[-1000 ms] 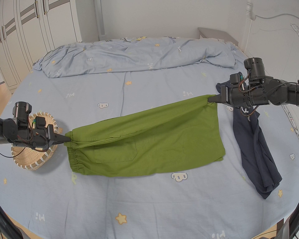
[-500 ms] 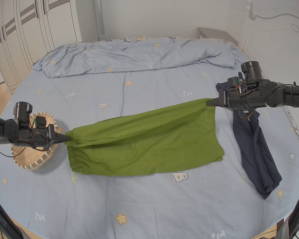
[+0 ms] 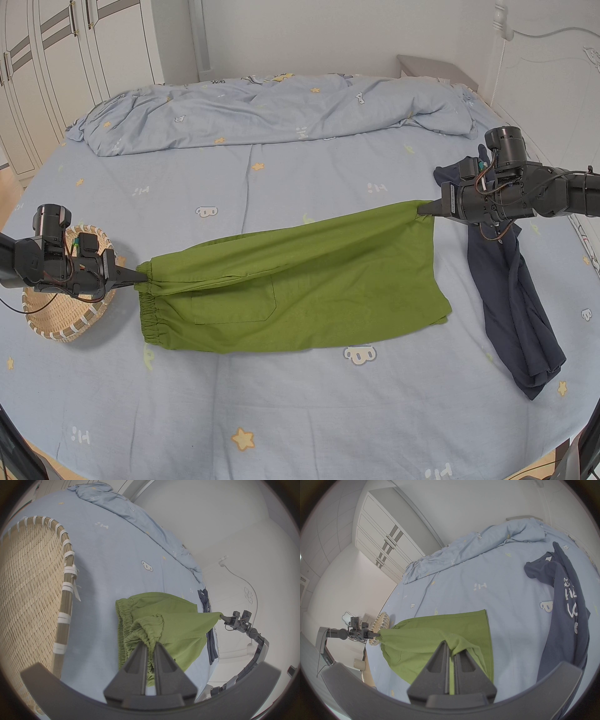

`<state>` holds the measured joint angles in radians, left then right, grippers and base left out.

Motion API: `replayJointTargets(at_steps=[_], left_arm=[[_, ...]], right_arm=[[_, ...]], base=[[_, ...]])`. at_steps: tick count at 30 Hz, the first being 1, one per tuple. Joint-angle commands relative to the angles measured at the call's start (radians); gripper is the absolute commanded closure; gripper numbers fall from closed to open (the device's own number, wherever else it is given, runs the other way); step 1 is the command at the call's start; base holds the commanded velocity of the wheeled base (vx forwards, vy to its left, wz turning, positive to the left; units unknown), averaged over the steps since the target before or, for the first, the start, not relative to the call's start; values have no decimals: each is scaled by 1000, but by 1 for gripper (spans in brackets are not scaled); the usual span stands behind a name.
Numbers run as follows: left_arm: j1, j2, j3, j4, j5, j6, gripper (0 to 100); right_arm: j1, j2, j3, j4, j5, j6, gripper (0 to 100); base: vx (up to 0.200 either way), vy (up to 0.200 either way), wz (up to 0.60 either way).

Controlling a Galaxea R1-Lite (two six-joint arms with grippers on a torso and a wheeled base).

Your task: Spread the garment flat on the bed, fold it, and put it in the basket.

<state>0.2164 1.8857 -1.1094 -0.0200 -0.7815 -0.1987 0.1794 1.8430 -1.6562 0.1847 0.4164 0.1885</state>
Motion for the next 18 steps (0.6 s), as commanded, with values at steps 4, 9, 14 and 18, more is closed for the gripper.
replayJointTargets(at_steps=[4,9,14,18], left_arm=[[-3,10,-10,0,-1,-1,100],[-14,13,-12,0,-1,-1,0],[-45,-4,-7,-1,-4,-2,0],[-89,-51,5,9,-9,-4,0]], right_arm=[[6,15,1,1,1,0,100],[14,27,1,-1,1,2,0],[26,27,4,1,1,3,0],[26,22,38,-4,1,2,0]], base=[[0,0,0],[0,0,0],[0,0,0],[0,0,0]])
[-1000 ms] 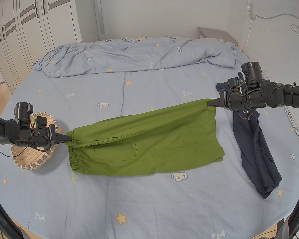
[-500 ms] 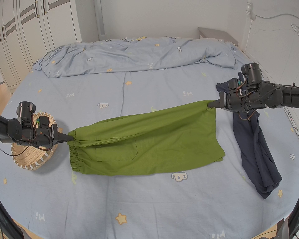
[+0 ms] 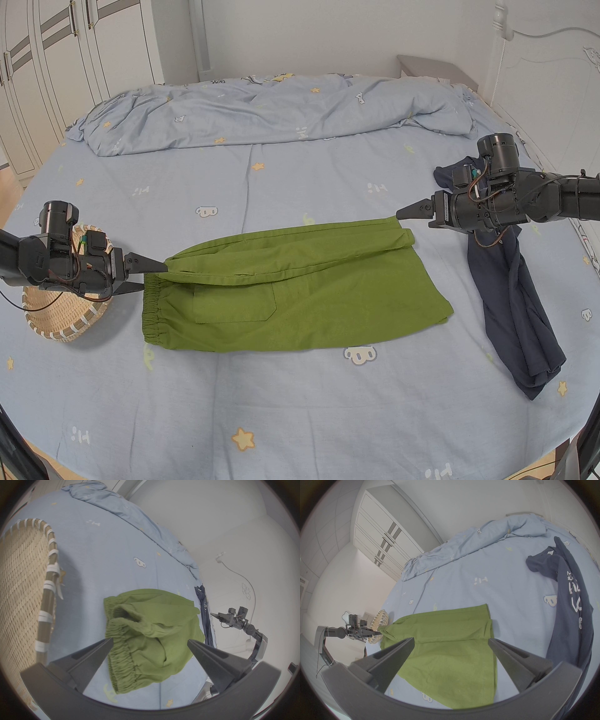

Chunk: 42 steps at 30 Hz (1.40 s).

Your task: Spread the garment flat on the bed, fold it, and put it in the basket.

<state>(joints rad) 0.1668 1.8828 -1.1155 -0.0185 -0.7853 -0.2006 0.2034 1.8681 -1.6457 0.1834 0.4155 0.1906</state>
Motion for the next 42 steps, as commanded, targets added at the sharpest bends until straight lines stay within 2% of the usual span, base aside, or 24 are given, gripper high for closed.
replayJointTargets(at_steps=[1,5,10,14,15,19,20,21,23,27,37,42], left_arm=[[-44,-51,11,8,-5,-3,0],[-90,-28,6,8,-5,-3,0],[-102,32,-26,2,5,0,0],[-76,137,-144,2,5,-3,0],[-66,174,-199,2,3,-8,0],[-56,185,-241,2,-5,-19,0],[-52,193,-277,0,-6,-37,0],[-52,193,-277,0,-6,-37,0],[-35,202,-323,-12,-12,-118,0],[-24,237,-352,-61,-3,-192,0],[-36,280,-365,-86,-3,-195,0],[-43,133,-273,-86,-12,-192,0]], right_arm=[[2,-4,32,-2,3,0,0],[5,-27,69,-2,3,10,0],[5,-67,116,-7,6,23,0],[-1,-132,230,-94,8,87,0],[-6,-153,314,-185,8,118,0],[-15,-167,409,-295,16,130,0],[-22,-172,466,-384,17,127,0],[-22,-172,466,-384,17,127,0],[-27,-172,469,-412,17,128,0],[-33,-172,471,-412,17,128,0],[-45,-172,468,-412,19,128,0],[-53,-170,434,-406,19,128,0]], base=[[0,0,0],[0,0,0],[0,0,0],[0,0,0],[0,0,0],[0,0,0],[0,0,0],[0,0,0],[0,0,0],[0,0,0],[0,0,0],[0,0,0]])
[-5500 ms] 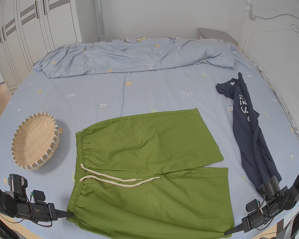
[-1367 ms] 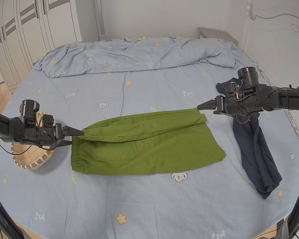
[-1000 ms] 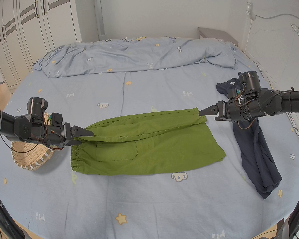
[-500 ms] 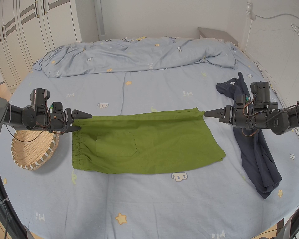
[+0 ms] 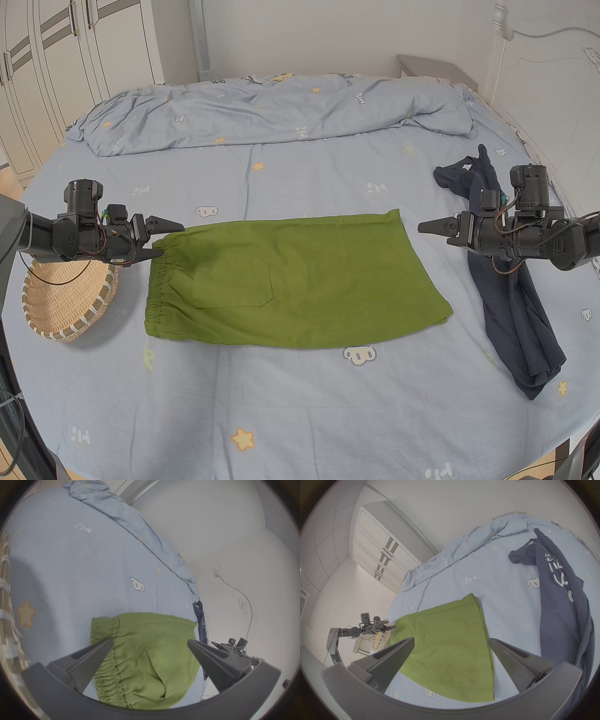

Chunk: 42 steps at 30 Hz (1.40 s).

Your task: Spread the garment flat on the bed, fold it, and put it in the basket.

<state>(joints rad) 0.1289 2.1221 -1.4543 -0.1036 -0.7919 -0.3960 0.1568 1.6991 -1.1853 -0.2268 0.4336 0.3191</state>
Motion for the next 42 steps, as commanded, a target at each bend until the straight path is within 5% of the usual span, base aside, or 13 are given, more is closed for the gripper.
replayJointTargets(at_steps=[1,10,15,42], left_arm=[[-8,-157,104,-1,-4,8,0],[26,-340,388,-18,71,114,0],[26,-318,434,-48,111,123,0],[-22,-59,365,-172,175,132,0]], right_arm=[[-6,-1,-40,15,0,1,0],[-8,-6,-40,43,0,1,0],[-3,-4,-34,44,0,1,0],[-8,-12,-10,43,0,0,0]], base=[[0,0,0],[0,0,0],[0,0,0],[0,0,0]])
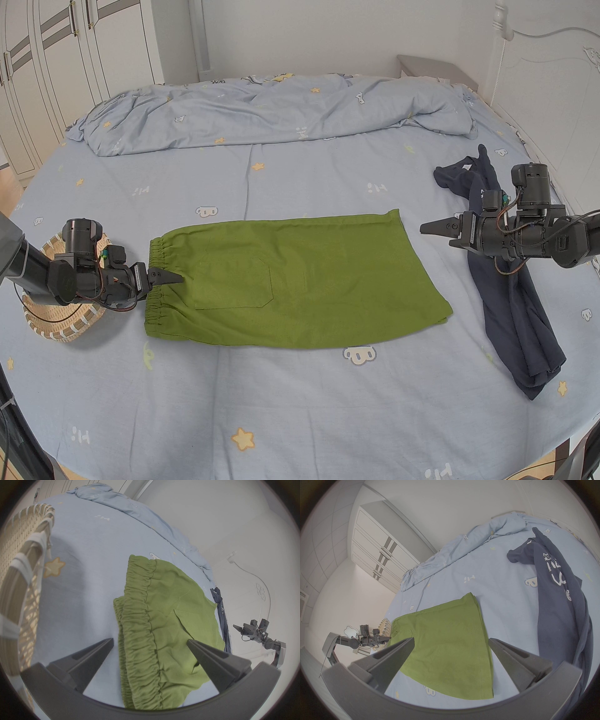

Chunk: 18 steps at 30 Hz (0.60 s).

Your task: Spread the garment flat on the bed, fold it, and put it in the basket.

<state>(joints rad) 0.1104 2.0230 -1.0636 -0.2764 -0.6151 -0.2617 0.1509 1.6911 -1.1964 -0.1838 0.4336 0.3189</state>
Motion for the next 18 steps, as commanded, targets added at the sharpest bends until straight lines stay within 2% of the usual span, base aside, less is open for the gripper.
replayJointTargets(at_steps=[1,5,8,18], left_arm=[[-3,45,-30,0,-2,-5,0],[-2,59,-61,0,-29,-54,0],[5,59,-81,0,-124,-100,0],[9,95,-108,0,-137,-110,0]], right_arm=[[-2,-4,1,0,0,0,0],[-2,-4,1,0,0,0,0],[-5,-5,1,0,0,0,0],[-17,-5,3,1,0,0,0]], base=[[0,0,0],[0,0,0],[0,0,0],[0,0,0]])
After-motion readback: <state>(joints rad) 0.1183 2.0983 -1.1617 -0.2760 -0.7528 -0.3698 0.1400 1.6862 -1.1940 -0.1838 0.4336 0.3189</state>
